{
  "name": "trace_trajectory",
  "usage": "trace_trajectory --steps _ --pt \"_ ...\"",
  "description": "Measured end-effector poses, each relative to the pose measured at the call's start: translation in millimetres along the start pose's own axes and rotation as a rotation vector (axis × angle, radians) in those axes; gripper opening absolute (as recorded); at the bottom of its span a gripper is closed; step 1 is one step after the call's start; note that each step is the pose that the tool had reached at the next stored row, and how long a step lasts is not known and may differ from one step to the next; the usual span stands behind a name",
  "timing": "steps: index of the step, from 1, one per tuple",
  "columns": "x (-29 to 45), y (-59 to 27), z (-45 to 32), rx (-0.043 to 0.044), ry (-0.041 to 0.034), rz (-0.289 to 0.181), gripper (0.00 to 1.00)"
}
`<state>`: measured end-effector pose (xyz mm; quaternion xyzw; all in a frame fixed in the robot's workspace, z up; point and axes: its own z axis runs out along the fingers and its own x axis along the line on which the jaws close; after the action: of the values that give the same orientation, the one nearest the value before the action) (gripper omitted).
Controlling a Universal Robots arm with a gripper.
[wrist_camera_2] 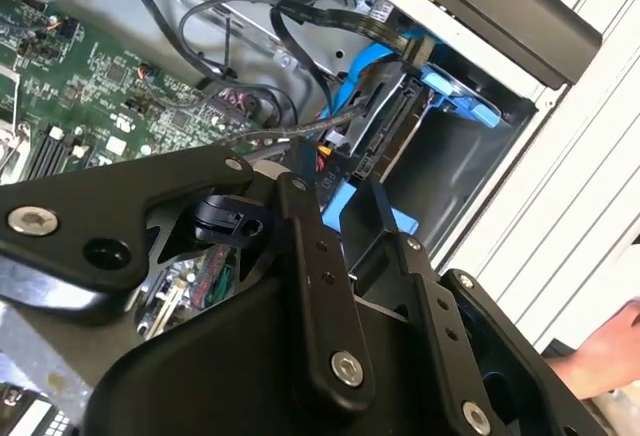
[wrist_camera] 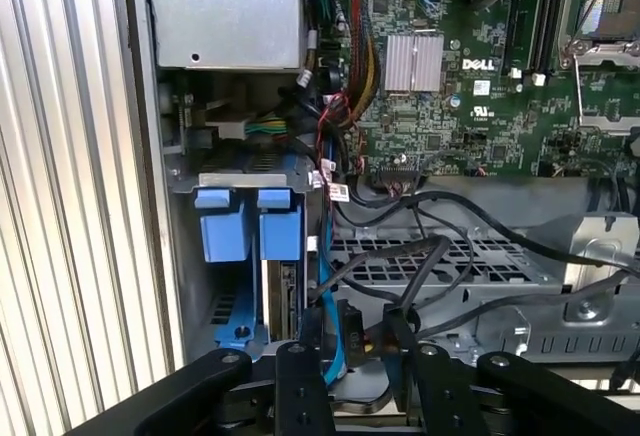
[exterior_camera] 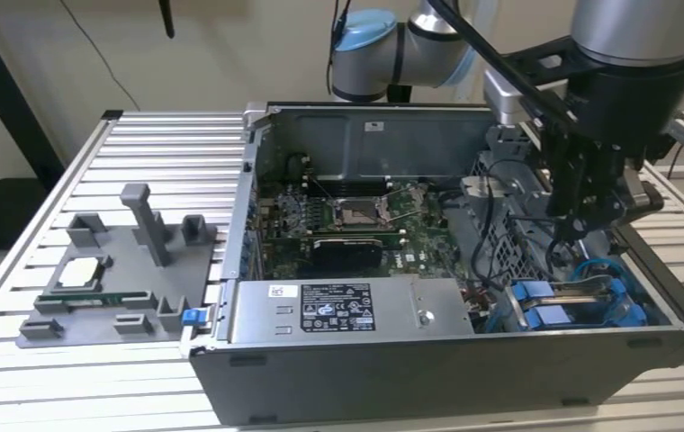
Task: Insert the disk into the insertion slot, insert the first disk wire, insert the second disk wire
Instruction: 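Insert the first disk wire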
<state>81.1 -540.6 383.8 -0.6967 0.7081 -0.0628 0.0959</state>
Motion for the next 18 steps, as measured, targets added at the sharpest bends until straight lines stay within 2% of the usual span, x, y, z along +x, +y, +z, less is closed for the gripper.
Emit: trace_trajectory --steps 12,18 --pt "-6.9 -0.1 1.7 -0.0007 -0.0026 -0.014 1.00" --pt "-7.6 -3.0 2.4 -0.0010 -0.0037 -0.019 1.00"
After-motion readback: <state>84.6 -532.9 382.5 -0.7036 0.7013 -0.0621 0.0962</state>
